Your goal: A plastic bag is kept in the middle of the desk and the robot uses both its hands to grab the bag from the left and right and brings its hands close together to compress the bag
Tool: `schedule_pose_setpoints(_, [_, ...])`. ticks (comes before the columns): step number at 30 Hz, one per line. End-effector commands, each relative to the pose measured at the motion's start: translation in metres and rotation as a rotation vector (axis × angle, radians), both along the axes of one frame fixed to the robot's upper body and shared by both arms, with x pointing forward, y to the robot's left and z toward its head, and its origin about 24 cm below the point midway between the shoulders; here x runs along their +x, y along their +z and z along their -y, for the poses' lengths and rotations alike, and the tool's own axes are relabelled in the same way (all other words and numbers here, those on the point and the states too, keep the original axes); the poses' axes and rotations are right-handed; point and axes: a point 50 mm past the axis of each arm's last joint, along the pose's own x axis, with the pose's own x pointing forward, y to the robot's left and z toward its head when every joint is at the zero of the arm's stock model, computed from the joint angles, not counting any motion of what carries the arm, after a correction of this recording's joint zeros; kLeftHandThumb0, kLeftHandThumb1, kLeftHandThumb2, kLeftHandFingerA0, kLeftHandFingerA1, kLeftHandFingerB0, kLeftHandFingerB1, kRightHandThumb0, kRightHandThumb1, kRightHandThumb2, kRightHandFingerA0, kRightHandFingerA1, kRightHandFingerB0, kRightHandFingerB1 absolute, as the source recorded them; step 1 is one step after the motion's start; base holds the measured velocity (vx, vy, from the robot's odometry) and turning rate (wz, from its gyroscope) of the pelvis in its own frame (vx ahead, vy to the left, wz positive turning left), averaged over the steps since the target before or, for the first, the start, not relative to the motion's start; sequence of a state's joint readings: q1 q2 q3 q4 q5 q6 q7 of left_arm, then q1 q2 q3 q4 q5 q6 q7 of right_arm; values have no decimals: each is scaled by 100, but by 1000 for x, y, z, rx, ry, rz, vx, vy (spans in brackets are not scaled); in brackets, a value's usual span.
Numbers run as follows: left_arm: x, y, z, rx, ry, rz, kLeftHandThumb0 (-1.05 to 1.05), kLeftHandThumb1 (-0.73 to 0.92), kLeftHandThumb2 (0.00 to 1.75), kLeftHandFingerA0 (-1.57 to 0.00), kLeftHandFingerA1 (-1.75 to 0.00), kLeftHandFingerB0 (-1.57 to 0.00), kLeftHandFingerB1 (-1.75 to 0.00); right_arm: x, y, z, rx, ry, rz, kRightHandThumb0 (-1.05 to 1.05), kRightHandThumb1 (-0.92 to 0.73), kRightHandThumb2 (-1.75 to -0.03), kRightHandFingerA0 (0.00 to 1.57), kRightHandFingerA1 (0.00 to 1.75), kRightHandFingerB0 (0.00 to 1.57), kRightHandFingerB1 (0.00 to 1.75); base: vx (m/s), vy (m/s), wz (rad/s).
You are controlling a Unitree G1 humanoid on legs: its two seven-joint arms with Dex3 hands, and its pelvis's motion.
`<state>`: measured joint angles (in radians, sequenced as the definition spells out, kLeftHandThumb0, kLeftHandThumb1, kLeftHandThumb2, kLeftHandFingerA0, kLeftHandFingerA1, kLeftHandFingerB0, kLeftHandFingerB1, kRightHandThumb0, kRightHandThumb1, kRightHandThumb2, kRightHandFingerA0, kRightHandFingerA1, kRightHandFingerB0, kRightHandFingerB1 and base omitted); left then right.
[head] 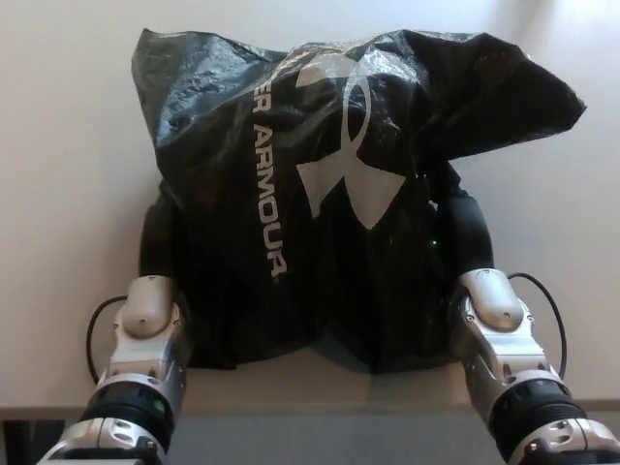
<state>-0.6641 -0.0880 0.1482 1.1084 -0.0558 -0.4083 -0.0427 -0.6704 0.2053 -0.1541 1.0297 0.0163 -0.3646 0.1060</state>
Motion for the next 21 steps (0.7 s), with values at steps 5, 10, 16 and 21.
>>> schedule_pose_setpoints(5, [-4, 37, 26, 84, -169, 319, -82, 87, 116, 0, -4, 0, -8, -16, 34, -22, -86, 217, 334, -96, -92, -123, 0, 7, 0, 5, 0, 0, 0])
schedule_pose_setpoints(10, [-5, 53, 37, 97, -134, 407, -84, 92, 128, 0, -17, 0, -13, -23, 47, -26, -199, 188, 464, -96, -92, -126, 0, 10, 0, 7, 0, 0, 0])
schedule_pose_setpoints(16, [-8, 59, 41, 127, -128, 449, -81, 92, 127, 0, -16, 0, -13, -26, 54, -25, -186, 173, 493, -95, -92, -126, 0, 12, 0, 11, 0, 0, 0])
schedule_pose_setpoints(21, [-11, 57, 42, 122, -117, 441, -81, 92, 127, 0, -17, 0, -13, -28, 51, -25, -178, 165, 476, -95, -92, -126, 0, 11, 0, 10, 0, 0, 0])
